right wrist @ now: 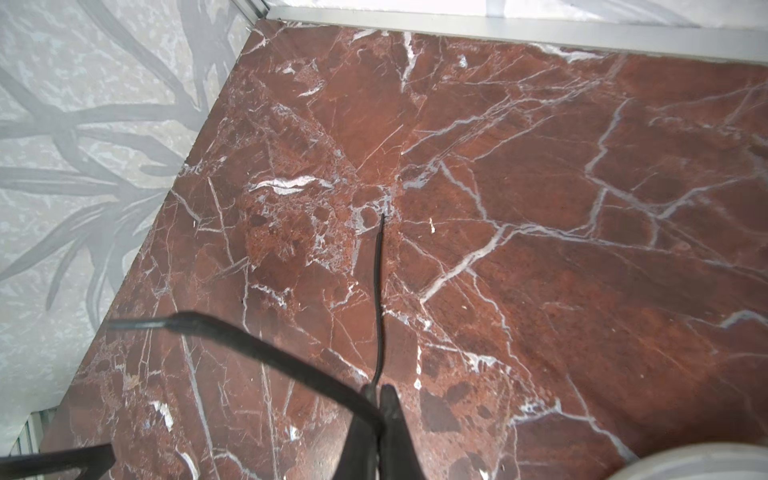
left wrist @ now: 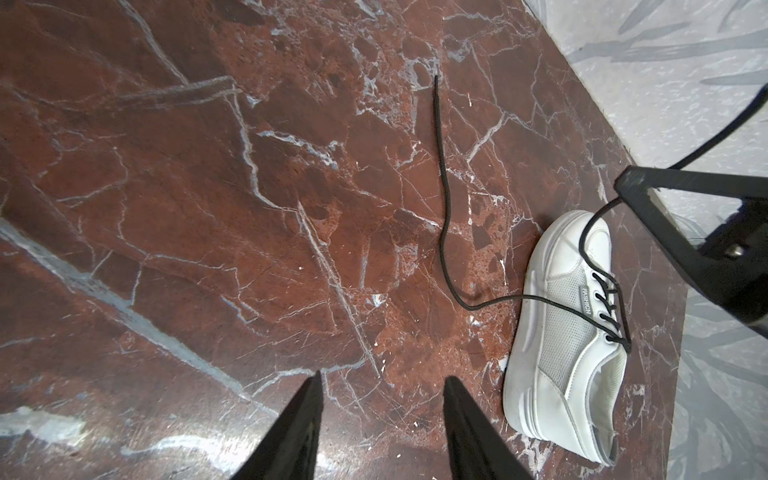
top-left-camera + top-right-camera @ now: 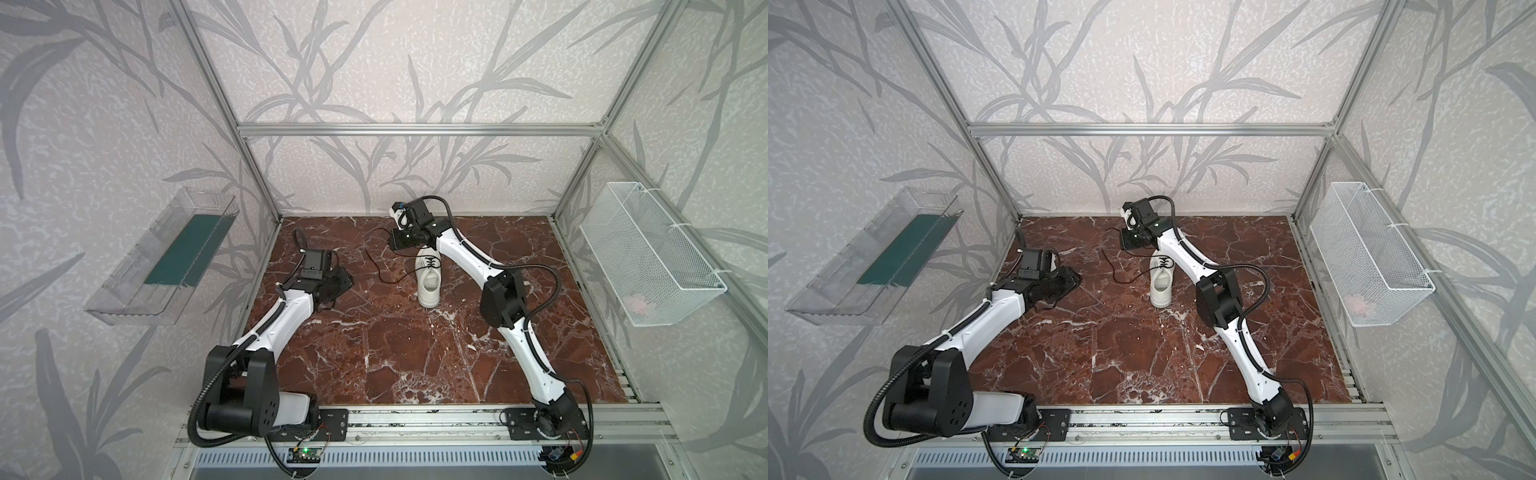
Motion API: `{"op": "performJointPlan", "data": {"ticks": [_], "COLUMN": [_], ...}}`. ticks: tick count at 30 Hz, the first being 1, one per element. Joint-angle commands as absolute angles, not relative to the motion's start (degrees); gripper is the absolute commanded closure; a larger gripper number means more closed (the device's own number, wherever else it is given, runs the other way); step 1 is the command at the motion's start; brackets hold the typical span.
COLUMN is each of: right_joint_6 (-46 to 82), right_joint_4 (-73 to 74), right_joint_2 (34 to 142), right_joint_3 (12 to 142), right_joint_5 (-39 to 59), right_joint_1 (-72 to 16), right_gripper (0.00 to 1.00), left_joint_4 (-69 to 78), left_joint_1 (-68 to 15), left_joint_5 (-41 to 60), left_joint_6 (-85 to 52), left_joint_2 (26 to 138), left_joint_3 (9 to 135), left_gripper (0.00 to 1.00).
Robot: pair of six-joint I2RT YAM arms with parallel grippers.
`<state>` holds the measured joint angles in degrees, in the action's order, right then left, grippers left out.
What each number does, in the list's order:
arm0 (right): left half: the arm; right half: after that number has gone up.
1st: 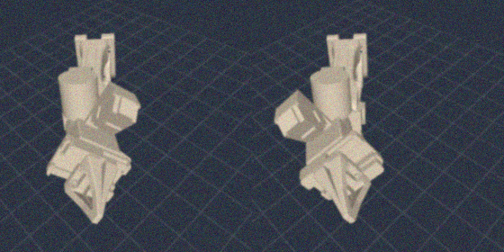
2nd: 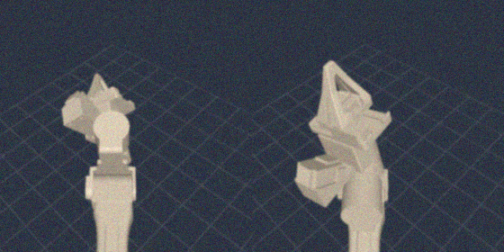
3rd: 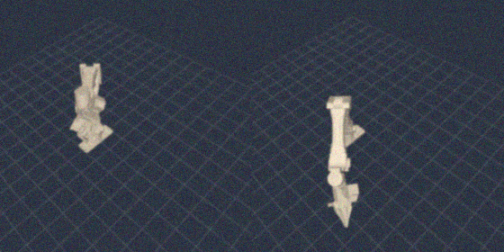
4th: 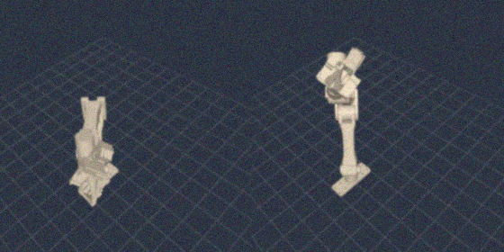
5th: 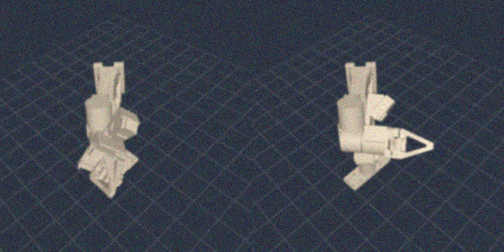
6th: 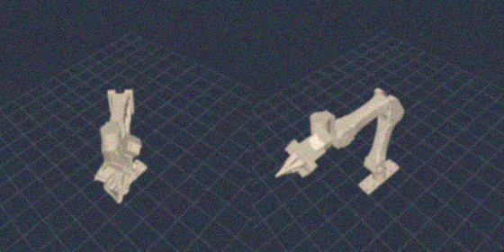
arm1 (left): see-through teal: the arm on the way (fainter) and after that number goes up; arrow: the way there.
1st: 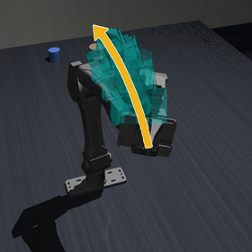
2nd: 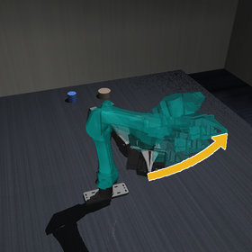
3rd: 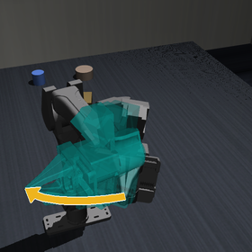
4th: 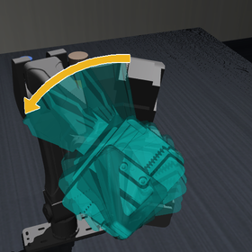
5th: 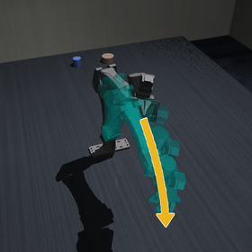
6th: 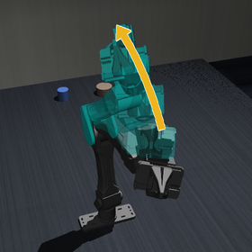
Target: Tie the shoes
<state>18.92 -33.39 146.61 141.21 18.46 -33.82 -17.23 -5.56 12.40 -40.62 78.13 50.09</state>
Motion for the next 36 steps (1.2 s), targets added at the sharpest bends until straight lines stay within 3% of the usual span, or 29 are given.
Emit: {"op": "performJointPlan", "data": {"ticks": [1,10,15,21,26,36], "right_joint_6": [20.44,23.13,24.81,23.98,23.22,19.77], "right_joint_4": [-35.36,-37.32,-36.67,-36.65,-36.80,-36.31], "right_joint_2": [151.06,157.52,157.51,155.15,151.74,139.01], "right_joint_3": [145.77,150.49,150.38,149.39,147.11,135.87], "right_joint_5": [17.90,14.01,16.39,16.36,17.12,21.93], "right_joint_1": [-33.90,-32.58,-31.63,-31.49,-31.21,-28.52], "right_gripper": [1.00,0.99,0.64,0.52,0.49,0.49], "left_joint_4": [-17.05,-17.55,-18.19,-18.19,-18.19,-19.97], "left_joint_1": [-5.23,-5.23,-5.21,-5.23,-5.37,-10.95], "left_joint_5": [13.44,14.07,13.62,14.52,18.17,25.82], "left_joint_6": [-41.00,-41.51,-41.13,-40.24,-34.34,-8.12], "left_joint_2": [76.99,76.38,75.98,77.35,79.99,91.21], "left_joint_3": [49.54,48.65,48.80,49.17,50.50,59.27], "left_gripper": [0.50,0.50,0.50,0.50,0.49,0.49]}}
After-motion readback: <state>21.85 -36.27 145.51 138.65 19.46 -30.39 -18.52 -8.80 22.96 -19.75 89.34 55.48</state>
